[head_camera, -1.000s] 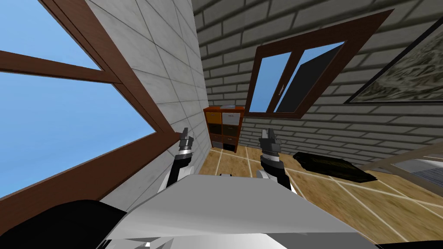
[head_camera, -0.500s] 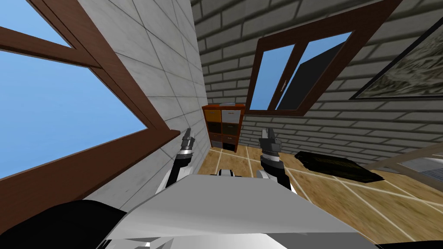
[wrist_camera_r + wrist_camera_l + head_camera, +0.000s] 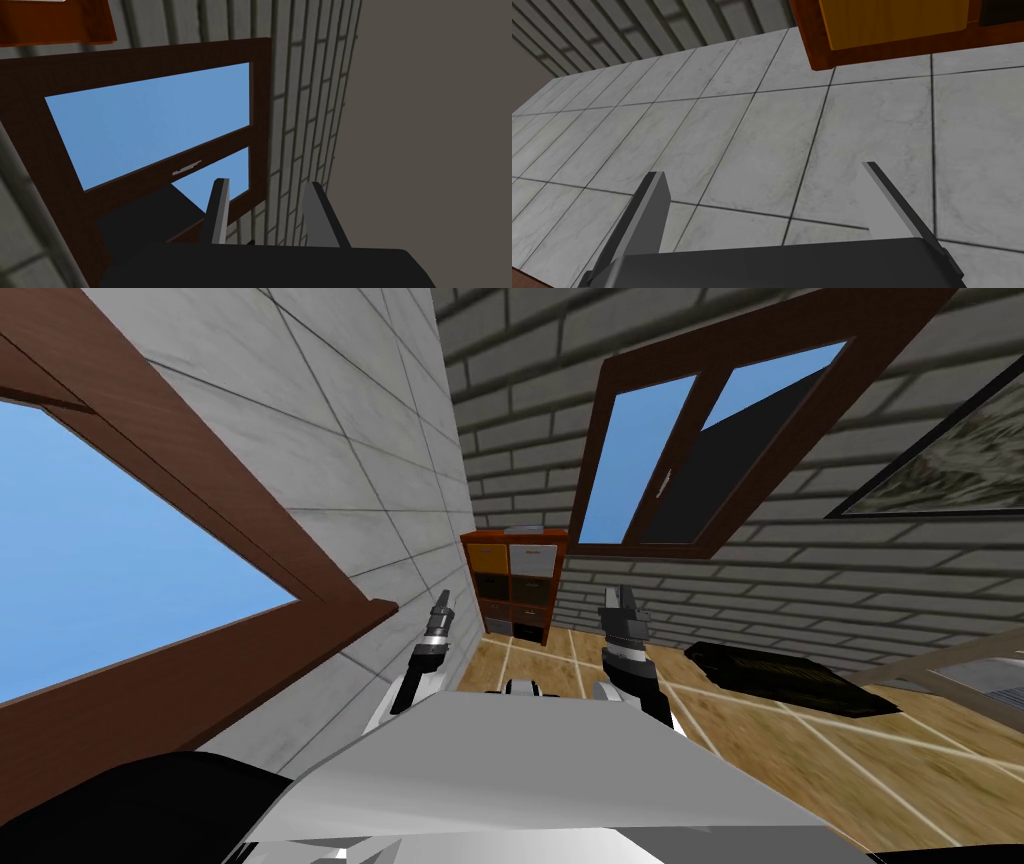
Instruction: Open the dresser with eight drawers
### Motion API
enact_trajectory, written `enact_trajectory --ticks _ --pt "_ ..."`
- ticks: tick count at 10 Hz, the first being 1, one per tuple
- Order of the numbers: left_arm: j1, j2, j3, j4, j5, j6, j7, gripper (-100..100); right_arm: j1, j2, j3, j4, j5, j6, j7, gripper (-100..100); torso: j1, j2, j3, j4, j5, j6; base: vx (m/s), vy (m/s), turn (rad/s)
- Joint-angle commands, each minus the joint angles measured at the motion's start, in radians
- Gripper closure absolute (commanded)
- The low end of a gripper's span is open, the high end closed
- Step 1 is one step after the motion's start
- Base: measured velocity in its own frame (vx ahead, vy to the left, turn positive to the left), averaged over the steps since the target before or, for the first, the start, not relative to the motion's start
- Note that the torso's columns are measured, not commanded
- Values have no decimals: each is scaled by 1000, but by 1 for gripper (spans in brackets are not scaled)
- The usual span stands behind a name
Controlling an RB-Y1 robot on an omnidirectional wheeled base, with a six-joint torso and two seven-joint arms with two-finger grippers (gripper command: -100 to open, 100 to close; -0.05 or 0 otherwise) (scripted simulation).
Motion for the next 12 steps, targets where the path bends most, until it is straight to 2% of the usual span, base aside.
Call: enact_trajectory --ticks 1,5,12 --pt "-17 9 -1 59 -2 -11 -4 -100 0 0 0 0 0 0 0 0 1 1 1 0 0 0 113 -5 -31" --pt "-45 9 -4 146 -7 -26 -10 -100 0 0 0 0 0 0 0 0 0 -1 -1 0 0 0 112 -15 -23" --pt "-94 -16 -8 294 -15 -50 -20 -100 0 0 0 0 0 0 0 0 1 -1 -1 0 0 0 108 -3 -23"
